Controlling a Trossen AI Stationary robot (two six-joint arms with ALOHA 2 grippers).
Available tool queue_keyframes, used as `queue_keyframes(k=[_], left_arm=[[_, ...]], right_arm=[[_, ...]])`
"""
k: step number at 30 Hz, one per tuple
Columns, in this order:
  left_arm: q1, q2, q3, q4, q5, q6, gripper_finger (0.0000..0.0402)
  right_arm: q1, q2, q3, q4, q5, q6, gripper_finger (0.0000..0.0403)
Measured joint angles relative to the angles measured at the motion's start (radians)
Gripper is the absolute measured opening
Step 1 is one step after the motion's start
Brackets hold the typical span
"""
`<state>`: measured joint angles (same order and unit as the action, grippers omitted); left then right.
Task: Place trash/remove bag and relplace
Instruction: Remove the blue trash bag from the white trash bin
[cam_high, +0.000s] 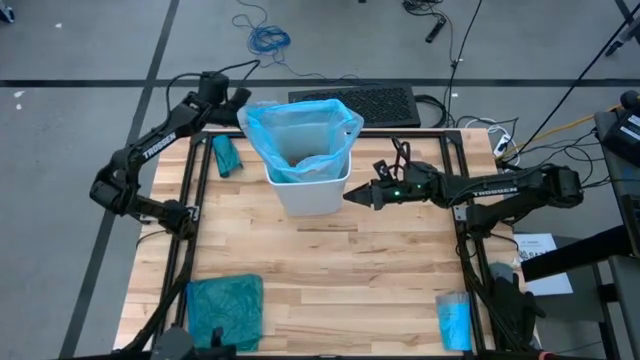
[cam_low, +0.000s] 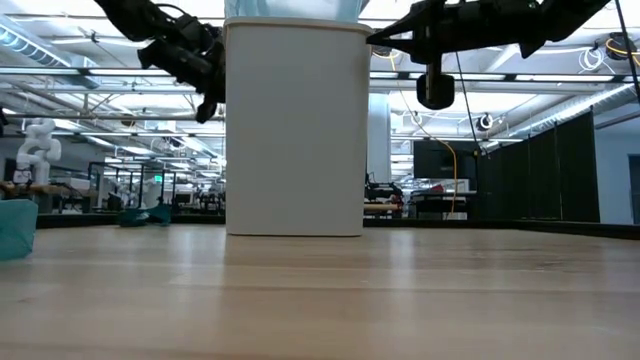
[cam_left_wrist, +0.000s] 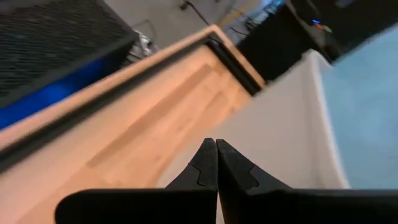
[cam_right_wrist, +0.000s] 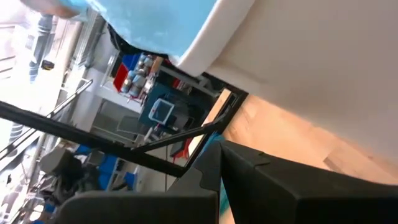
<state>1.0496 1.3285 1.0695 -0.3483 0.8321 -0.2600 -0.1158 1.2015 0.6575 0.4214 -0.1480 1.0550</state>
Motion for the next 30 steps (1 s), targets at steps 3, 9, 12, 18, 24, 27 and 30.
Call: queue_keyframes(k=[3,9,12,18,24,27,30], left_arm=[[-0.02,0.0,0.0,0.0,0.044,-0.001,0.0],[-0.066,0.0,0.0,0.001,0.102,-0.022,0.0],[-0.09,0.0,0.0,0.0,0.113,-0.023,0.0],[-0.128,0.0,0.0,-0.001,0.108,-0.023,0.0],[-0.132,0.0,0.0,-0.006,0.12,-0.032,0.0],[-0.132,-0.001,0.0,-0.005,0.121,-0.032,0.0],[-0.131,-0.001,0.0,-0.005,0.139,-0.032,0.0]], right_arm=[[-0.008,0.0,0.0,0.001,0.021,0.0,0.0],[-0.042,0.0,0.0,0.002,0.027,-0.002,0.0],[-0.058,0.0,0.0,0.004,0.022,-0.004,0.0],[-0.081,-0.006,0.0,-0.01,0.0,-0.01,0.0],[-0.021,-0.039,0.0,-0.088,-0.004,0.015,0.0],[0.009,-0.045,0.0,-0.087,-0.008,0.031,0.0],[0.028,-0.044,0.001,-0.094,0.03,0.037,0.0]])
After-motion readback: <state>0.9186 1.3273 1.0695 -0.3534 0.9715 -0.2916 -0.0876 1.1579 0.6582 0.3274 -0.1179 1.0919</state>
